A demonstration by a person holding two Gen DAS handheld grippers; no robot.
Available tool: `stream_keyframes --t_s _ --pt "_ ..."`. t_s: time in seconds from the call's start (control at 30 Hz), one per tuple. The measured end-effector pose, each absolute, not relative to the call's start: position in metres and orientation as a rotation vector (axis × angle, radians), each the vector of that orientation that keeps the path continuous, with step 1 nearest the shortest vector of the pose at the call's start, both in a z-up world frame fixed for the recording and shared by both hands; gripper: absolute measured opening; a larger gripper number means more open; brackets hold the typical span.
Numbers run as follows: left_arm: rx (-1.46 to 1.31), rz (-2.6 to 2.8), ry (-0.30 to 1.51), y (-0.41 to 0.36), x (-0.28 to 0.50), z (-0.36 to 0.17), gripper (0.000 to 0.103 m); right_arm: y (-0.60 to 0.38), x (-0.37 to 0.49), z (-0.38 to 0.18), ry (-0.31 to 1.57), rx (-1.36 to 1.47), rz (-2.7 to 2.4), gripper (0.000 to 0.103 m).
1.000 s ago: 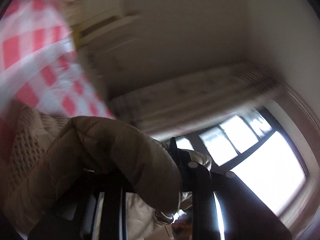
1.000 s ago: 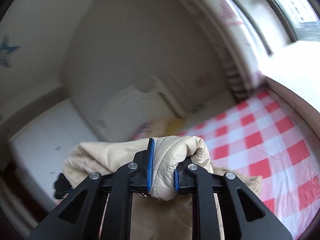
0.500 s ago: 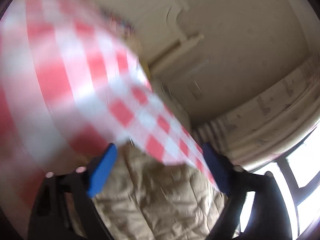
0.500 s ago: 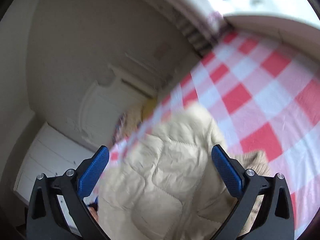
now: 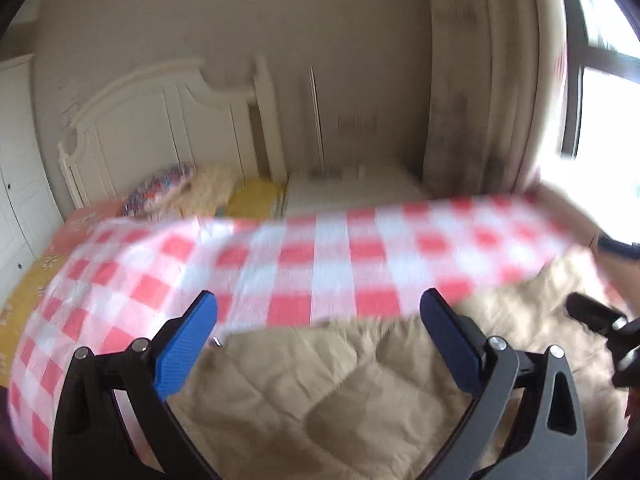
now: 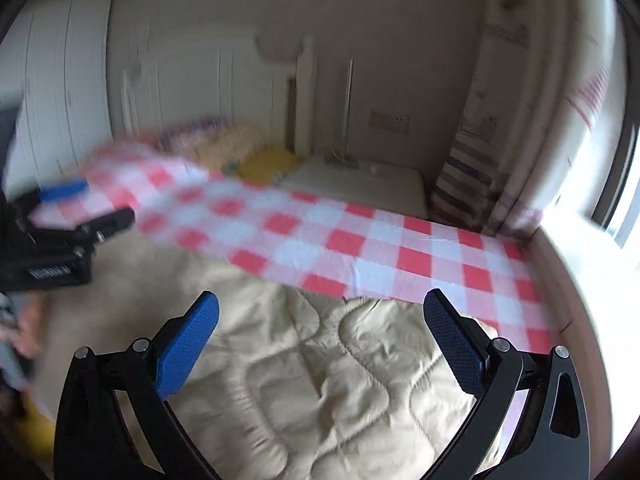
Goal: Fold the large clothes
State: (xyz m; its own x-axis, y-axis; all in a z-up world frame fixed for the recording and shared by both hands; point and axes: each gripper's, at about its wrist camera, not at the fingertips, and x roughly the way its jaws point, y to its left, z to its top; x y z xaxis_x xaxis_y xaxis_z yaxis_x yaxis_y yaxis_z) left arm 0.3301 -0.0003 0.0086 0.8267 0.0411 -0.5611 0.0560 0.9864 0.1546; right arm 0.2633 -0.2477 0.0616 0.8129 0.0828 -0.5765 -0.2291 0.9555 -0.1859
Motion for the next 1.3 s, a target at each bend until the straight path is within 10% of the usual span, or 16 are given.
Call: stream_keyframes --t_s 0.17,1.3 --pt "0.208 0.015 0.822 0.01 0.381 -0.085 0.101 -0.27 0.311 -0.007 0.862 -0.129 0.187 0.098" --pt "0.178 0.003 0.852 0.016 0.381 -0.085 0.101 -0.278 0.318 0.0 0.949 -0.11 0.174 0.098"
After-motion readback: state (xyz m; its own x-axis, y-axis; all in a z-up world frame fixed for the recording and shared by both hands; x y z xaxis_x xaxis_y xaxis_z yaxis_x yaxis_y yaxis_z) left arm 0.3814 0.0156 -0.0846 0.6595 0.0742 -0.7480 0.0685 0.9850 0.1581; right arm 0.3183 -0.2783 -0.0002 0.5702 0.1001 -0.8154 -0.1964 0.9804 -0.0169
